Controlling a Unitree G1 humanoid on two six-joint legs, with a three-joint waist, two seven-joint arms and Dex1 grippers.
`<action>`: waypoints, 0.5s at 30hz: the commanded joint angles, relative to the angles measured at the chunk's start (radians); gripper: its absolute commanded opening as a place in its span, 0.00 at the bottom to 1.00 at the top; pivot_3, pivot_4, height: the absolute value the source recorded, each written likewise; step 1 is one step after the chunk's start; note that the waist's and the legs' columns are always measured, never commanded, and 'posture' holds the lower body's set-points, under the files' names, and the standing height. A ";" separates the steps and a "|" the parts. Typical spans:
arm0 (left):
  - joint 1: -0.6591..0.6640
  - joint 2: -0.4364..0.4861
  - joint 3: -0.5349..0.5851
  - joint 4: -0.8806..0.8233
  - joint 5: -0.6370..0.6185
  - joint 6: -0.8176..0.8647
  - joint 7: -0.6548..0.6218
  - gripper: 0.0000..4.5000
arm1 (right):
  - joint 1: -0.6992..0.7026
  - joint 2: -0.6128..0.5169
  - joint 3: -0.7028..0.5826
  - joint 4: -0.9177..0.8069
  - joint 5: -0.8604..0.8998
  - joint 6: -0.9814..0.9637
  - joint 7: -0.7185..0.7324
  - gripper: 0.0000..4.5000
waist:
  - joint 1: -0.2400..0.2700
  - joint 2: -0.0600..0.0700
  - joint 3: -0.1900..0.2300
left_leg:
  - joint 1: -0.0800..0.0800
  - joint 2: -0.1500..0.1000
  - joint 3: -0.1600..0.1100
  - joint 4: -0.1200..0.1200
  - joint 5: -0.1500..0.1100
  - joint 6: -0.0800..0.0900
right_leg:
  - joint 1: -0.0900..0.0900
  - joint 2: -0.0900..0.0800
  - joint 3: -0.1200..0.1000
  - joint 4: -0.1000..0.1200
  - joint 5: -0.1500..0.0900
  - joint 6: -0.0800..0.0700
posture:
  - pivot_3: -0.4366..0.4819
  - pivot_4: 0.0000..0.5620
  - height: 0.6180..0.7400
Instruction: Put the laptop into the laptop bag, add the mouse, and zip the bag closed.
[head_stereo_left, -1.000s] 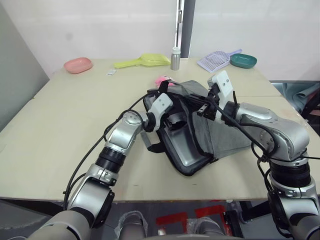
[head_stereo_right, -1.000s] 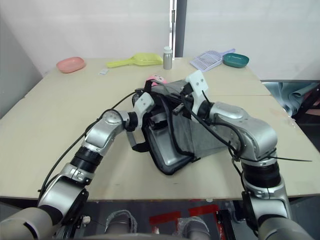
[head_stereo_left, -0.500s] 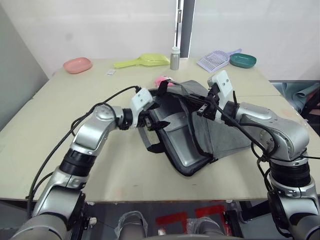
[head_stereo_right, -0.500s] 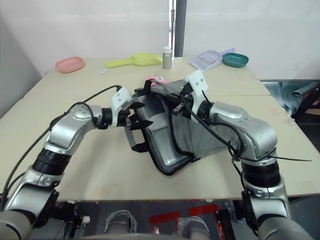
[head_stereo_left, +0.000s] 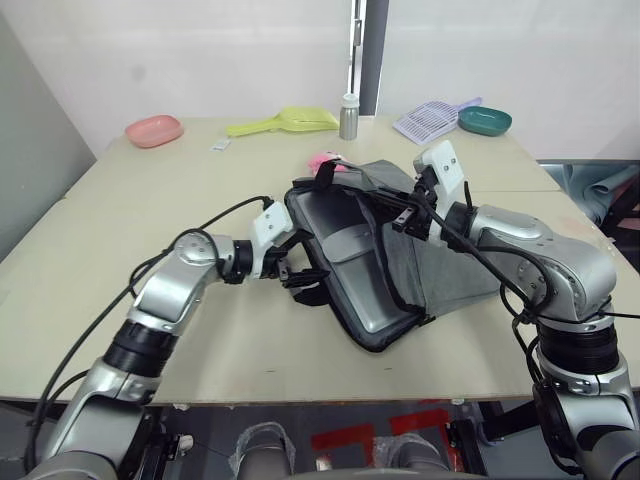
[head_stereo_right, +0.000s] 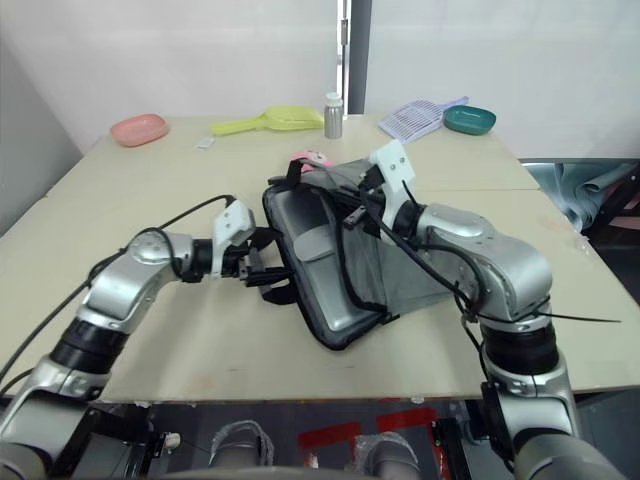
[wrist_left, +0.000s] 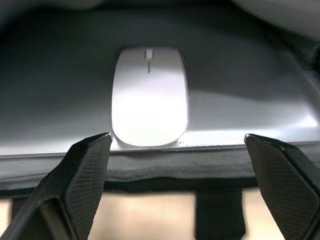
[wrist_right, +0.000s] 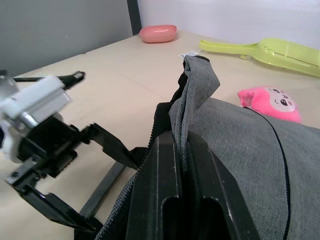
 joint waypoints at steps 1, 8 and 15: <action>-0.041 -0.025 0.000 0.081 0.027 -0.068 0.009 0.99 | -0.029 -0.002 -0.021 -0.046 0.011 -0.030 -0.004 0.00 | 0.000 0.000 0.000 | 0.000 0.000 0.000 0.000 0.000 0.000 | 0.000 0.000 0.000 0.000 0.000 0.000 | 0.48 0.27 1.00; -0.078 -0.093 -0.025 0.187 0.052 -0.122 -0.004 0.99 | -0.025 -0.008 -0.028 -0.054 0.018 -0.024 -0.010 0.00 | 0.004 0.000 0.000 | 0.000 0.000 0.000 0.000 0.000 0.000 | 0.000 0.000 0.000 0.000 0.000 0.000 | 0.48 0.27 1.00; -0.104 -0.138 -0.043 0.243 0.084 -0.155 0.008 0.99 | -0.027 -0.009 -0.028 -0.055 0.021 -0.023 -0.012 0.00 | 0.005 0.000 0.000 | 0.000 0.000 0.000 0.001 0.000 0.000 | 0.000 0.000 0.000 0.001 0.000 0.000 | 0.48 0.27 1.00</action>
